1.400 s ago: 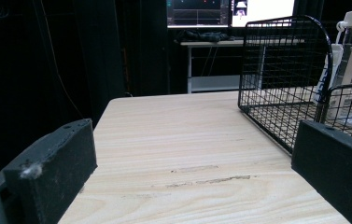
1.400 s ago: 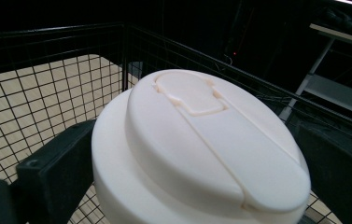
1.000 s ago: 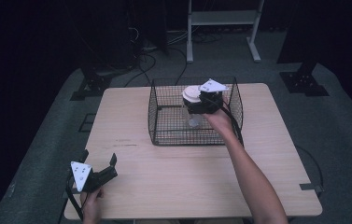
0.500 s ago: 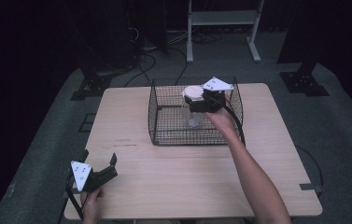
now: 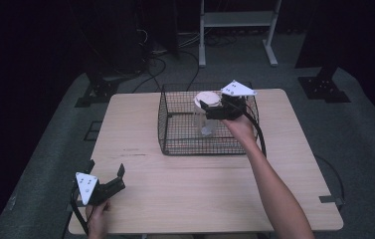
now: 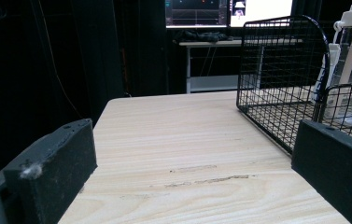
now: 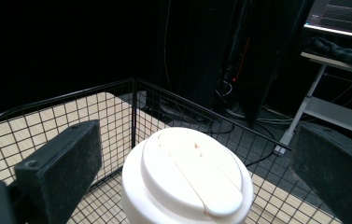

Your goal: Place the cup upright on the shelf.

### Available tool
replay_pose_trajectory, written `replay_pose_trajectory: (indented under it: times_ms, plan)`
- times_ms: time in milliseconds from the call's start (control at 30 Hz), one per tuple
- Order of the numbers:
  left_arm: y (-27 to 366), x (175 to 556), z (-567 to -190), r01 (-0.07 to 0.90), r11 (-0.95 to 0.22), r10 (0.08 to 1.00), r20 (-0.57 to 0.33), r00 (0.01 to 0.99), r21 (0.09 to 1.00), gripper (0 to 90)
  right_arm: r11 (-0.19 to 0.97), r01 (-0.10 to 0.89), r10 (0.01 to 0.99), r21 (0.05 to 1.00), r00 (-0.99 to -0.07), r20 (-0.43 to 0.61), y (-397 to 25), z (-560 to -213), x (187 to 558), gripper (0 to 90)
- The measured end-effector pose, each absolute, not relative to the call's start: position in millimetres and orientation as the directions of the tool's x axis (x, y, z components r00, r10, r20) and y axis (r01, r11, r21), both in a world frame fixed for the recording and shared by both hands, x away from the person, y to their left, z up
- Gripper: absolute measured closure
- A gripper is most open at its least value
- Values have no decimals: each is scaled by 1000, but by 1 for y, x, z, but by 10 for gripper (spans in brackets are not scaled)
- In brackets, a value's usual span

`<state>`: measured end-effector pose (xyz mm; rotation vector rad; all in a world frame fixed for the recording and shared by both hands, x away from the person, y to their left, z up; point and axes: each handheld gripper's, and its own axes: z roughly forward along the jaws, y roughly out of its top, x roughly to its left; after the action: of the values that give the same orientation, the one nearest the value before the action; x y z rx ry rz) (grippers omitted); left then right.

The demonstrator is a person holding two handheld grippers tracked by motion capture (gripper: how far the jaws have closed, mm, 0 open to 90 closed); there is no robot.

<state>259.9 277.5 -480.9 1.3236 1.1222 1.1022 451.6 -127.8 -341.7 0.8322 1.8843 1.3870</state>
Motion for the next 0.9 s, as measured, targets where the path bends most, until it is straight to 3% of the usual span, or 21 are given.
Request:
replay_pose_trajectory:
  times_ms: [900]
  plan:
    - [277,261,-481,45,-34,990,27,141,998,0,229,115,815,966,-565,-126,-161,-331,431,17]
